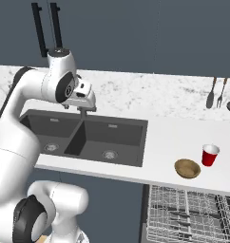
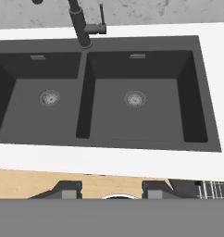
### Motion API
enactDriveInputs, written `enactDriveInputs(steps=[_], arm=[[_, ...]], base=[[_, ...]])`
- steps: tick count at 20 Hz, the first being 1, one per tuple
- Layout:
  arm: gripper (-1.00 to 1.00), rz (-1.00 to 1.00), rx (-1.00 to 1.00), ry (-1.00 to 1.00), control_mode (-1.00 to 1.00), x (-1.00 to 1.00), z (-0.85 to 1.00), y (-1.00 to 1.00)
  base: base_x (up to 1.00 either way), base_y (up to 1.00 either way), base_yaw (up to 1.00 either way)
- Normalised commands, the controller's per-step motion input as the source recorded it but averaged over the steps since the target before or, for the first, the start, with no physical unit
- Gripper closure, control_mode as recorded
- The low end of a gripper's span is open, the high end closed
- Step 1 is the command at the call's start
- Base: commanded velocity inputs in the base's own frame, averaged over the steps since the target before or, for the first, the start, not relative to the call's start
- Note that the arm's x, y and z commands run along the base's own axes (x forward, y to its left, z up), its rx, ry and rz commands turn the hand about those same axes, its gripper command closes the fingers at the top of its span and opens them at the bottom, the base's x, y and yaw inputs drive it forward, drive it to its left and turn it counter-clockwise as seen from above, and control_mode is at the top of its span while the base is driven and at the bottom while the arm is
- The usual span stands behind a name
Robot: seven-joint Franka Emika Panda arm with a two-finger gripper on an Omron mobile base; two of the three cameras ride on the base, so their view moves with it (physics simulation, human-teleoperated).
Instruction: Pick up the cup and bowl from the counter, place them in the dishwasher, and close the dishwasher door.
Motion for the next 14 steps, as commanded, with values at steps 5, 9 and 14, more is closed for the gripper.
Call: enactDriveInputs(steps=[5, 9, 14], arm=[[-1.0, -0.06, 0.0, -0.01, -1.0, -0.03, -0.03, -0.26], [-1.0, -0.01, 0.0, 0.0, -1.0, -0.02, -0.11, -0.6], [-1.0, -0.05, 0.0, 0.01, -1.0, -0.23, -0.41, -0.79]], base=[[0.0, 0.0, 0.0], [0.0, 0.0, 0.0], [0.0, 0.0, 0.0]])
